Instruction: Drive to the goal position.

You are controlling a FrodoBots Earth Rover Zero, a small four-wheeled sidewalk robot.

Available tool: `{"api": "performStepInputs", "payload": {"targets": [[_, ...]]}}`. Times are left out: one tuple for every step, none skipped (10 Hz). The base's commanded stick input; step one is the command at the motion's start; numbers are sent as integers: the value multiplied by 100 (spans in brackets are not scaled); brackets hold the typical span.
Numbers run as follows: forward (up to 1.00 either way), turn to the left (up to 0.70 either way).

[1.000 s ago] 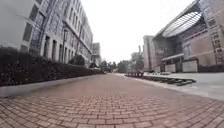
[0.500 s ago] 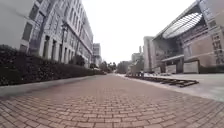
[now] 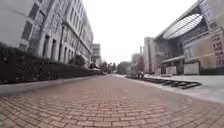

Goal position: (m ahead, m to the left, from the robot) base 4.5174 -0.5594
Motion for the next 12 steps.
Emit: {"api": "performStepInputs", "payload": {"targets": [[45,27],[45,27],[45,27],[45,27],[45,27],[45,27],[45,27],[45,16],[45,0],[45,0],[45,0],[45,0]]}}
